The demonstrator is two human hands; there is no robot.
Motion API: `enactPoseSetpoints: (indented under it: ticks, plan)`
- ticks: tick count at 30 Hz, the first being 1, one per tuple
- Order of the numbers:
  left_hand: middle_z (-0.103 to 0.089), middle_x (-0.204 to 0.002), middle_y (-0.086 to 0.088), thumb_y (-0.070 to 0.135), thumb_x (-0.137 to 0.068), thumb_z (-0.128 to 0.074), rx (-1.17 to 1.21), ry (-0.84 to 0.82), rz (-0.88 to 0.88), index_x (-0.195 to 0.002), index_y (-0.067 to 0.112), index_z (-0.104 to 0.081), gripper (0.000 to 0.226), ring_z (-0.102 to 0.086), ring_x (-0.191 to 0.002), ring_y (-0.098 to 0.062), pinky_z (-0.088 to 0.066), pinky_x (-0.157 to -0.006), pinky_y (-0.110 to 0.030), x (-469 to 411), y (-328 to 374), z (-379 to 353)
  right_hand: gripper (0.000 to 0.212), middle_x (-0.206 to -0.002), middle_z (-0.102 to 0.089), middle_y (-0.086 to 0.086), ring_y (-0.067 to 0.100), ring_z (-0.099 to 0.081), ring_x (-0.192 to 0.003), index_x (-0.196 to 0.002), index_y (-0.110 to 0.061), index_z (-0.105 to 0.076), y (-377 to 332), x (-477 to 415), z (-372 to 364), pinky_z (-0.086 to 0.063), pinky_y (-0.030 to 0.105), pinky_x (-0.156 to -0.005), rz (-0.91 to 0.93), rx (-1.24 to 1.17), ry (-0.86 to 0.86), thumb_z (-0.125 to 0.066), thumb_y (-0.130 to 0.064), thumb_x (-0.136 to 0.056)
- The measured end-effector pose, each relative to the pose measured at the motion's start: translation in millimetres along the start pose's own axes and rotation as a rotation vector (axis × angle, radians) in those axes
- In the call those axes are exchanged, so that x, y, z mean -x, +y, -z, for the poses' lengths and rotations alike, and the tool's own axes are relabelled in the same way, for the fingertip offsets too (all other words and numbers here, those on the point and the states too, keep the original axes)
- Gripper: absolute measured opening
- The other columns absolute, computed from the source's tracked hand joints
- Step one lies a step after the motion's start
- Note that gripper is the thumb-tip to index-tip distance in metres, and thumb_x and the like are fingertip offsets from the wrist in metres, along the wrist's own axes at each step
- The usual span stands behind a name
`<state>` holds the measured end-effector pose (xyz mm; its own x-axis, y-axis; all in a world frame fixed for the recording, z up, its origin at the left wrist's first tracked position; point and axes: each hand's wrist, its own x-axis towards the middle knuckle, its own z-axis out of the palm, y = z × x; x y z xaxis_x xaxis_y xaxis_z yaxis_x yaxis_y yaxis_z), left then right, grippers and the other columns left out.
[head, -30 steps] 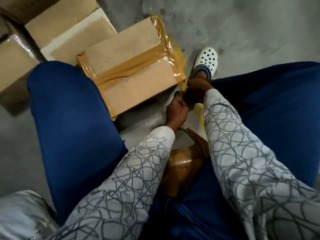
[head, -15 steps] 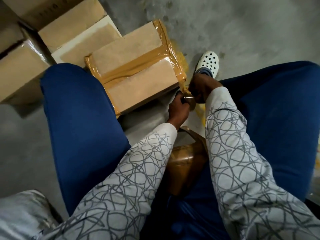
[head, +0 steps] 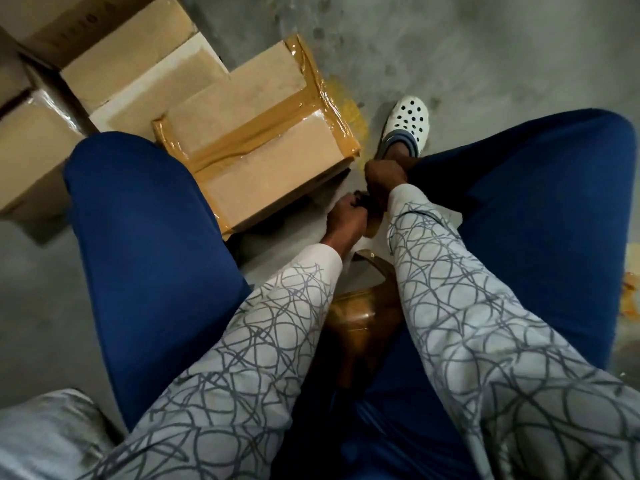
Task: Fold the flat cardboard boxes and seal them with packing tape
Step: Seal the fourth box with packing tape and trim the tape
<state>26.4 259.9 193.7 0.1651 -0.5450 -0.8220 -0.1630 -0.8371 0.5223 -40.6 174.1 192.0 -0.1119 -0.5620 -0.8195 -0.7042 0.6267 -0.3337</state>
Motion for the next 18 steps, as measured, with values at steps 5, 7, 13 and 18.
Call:
enactPoseSetpoints:
  ticks: [5,7,13,18]
  plan:
    - [-0.066,-0.116,-0.021,0.035,-0.097,-0.049,-0.174,-0.149,0.021,-0.114,0.006,-0.063,0.036,-0.062,-0.107,-0.038,-0.052,-0.094,-0.045,10.6,-16.4,-13.9,0.035,-0.122,-0.062,0.012,0.029,-0.065,-0.097,-0.127,0.003,-0.055,1.1,-7.3,-3.1,-0.048,0.015,-0.064,-0.072,-0.391,0.136,-0.060,-0.013,-0.096]
    - [-0.066,-0.117,-0.020,0.035,-0.101,-0.043,-0.182,-0.108,0.036,-0.117,0.006,-0.063,0.039,-0.062,-0.108,-0.039,-0.052,-0.095,-0.045,8.0,-16.7,-10.4,0.036,-0.113,-0.058,0.007,0.020,-0.058,-0.071,-0.124,0.003,-0.056,-4.3,-6.4,0.3,-0.038,0.006,-0.041,-0.061,-0.489,0.225,-0.045,-0.026,-0.104]
    - [-0.069,-0.117,-0.009,0.040,-0.091,-0.051,-0.043,0.110,0.015,-0.111,0.016,-0.069,0.035,-0.064,-0.108,-0.030,-0.052,-0.097,-0.039,4.3,-5.8,7.7,0.058,-0.102,-0.068,0.010,0.020,-0.067,-0.069,-0.119,-0.004,-0.060,-23.2,-9.5,4.1,-0.060,0.035,-0.060,-0.027,-0.775,0.066,-0.082,-0.035,-0.076]
    - [-0.066,-0.124,-0.014,0.026,-0.098,-0.051,-0.053,0.171,0.004,-0.115,0.007,-0.068,0.030,-0.060,-0.115,-0.032,-0.045,-0.092,-0.031,-5.7,1.2,17.0,0.026,-0.092,-0.070,0.018,0.038,-0.068,-0.100,-0.078,-0.019,-0.066,-1.5,-52.2,-12.5,-0.054,0.048,-0.097,-0.088,-0.645,-0.119,-0.089,-0.024,-0.069]
